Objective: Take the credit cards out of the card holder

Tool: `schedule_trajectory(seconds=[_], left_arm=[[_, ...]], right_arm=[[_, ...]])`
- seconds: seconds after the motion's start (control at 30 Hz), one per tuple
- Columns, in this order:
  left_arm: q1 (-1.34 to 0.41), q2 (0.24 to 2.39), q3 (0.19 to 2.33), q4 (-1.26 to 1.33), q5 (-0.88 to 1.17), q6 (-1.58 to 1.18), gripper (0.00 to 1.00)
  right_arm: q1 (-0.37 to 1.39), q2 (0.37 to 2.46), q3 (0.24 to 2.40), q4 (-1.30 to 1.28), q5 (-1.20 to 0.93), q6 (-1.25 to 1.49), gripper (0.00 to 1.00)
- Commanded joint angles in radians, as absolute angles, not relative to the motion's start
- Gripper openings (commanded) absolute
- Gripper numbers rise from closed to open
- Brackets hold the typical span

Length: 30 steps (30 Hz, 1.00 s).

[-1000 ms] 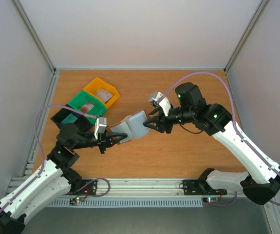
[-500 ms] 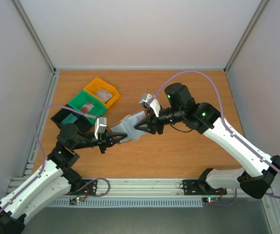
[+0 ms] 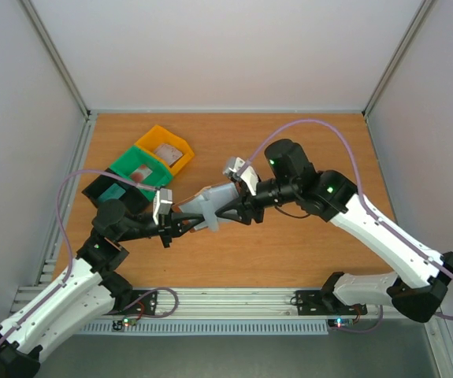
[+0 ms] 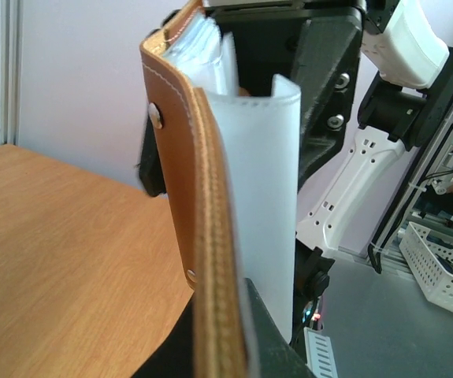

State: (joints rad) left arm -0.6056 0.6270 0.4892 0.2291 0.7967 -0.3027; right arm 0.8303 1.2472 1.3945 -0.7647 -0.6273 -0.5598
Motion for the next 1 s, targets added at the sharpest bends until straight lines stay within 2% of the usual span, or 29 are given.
schedule_trajectory(seconds=[0.0, 0.13, 0.23, 0.6, 0.87, 0.97], left_arm=[[-0.607, 0.603, 0.480, 0.307, 0.799, -0.293, 0.00], [-0.607, 0.603, 0.477, 0.312, 0.814, -0.282, 0.00], [-0.607, 0.602, 0.477, 0.310, 0.822, -0.271, 0.00], [-0.607, 0.598, 0.477, 0.301, 0.831, -0.248, 0.00], [-0.607, 0.596, 0.477, 0.317, 0.827, -0.240, 0.00], [-0.607, 0.606, 0.478, 0.337, 0.828, -0.250, 0.00]], right_arm=[[0.825, 1.123, 1.355, -0.791, -0.575, -0.604, 0.53], [0.777, 1.061, 1.345, -0.838, -0.550, -0.609, 0.48], [0.770, 1.050, 1.347, -0.842, -0.539, -0.608, 0.48], [0.769, 1.117, 1.397, -0.821, -0.499, -0.581, 0.39], [0.783, 1.190, 1.395, -0.816, -0.582, -0.583, 0.20], [0.805, 1.222, 1.398, -0.782, -0.636, -0.582, 0.18]])
